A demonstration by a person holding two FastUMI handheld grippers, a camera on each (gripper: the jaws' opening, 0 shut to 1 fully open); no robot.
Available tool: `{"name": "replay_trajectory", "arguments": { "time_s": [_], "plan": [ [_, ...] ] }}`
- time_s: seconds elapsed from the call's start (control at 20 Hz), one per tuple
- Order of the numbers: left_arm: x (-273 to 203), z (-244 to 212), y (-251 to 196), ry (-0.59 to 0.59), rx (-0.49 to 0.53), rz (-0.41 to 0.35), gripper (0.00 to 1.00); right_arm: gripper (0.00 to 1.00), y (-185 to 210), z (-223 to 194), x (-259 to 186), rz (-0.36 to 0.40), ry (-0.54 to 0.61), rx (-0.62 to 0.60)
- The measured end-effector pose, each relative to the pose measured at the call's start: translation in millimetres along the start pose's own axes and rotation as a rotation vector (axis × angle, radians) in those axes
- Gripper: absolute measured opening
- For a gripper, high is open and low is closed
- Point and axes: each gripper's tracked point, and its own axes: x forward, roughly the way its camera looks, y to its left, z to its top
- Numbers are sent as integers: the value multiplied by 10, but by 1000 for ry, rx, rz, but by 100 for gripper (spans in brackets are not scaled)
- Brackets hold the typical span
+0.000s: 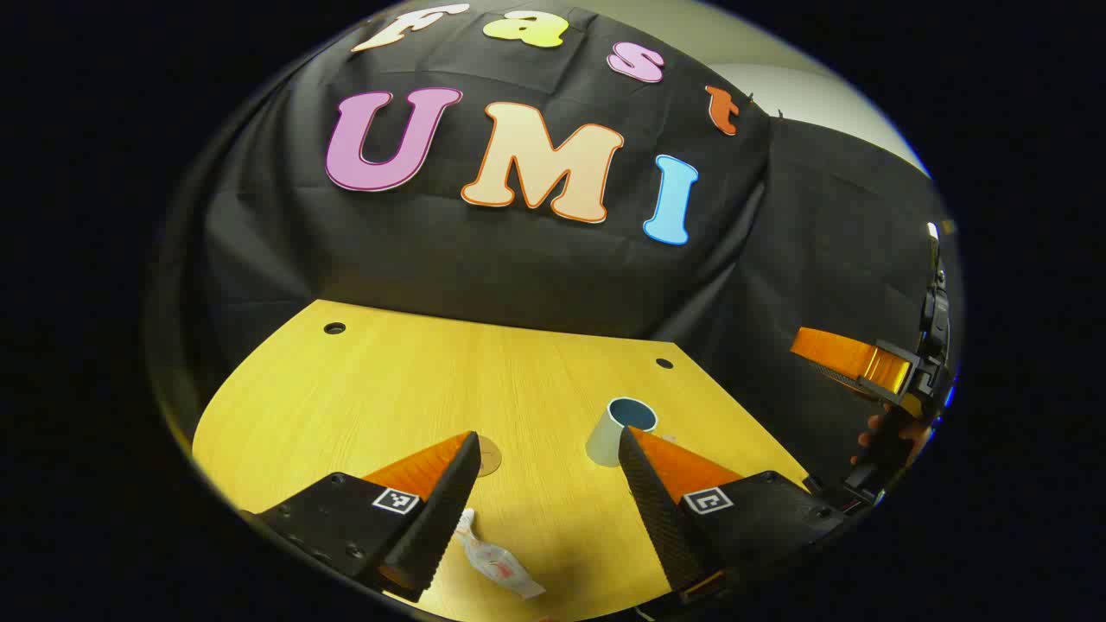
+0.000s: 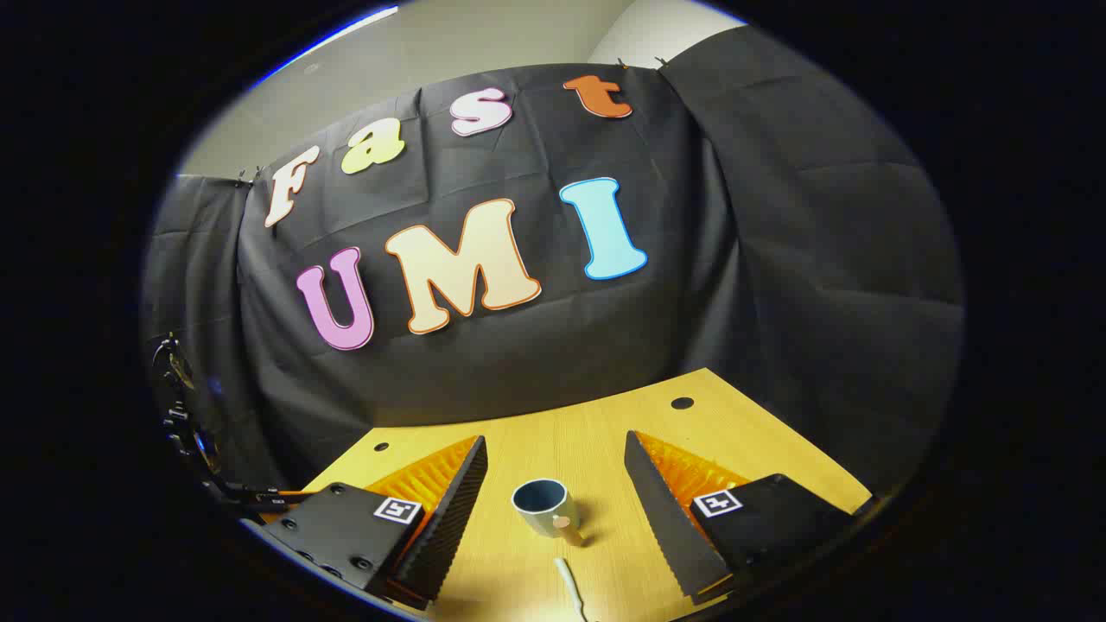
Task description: Put the toothbrush and toothpaste on the desktop into the cup, then pick up the cup and place it on the coaster on the desktop.
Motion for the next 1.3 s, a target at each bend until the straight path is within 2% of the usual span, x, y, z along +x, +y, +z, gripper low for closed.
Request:
{"name": "replay_trajectory", "arguments": {
  "time_s": [0.25,0.3,0.35,0.6,1.05,1.3],
  "plan": [
    [-112,1,159,-24,-14,45,94,98,67,-160,-20,27,44,-37],
    [-130,-19,183,-25,-20,53,94,94,94,-186,-26,35,51,-47],
    [-156,-21,214,-27,-29,64,94,98,132,-221,-34,45,57,-57],
    [-214,-122,273,-21,-73,111,94,98,295,-438,-48,105,107,-85],
    [-436,-211,470,-34,-48,189,94,98,105,-707,-68,78,197,-76],
    [-504,-311,563,-21,-54,217,94,98,29,-1037,-70,81,330,-87]
  ]
}}
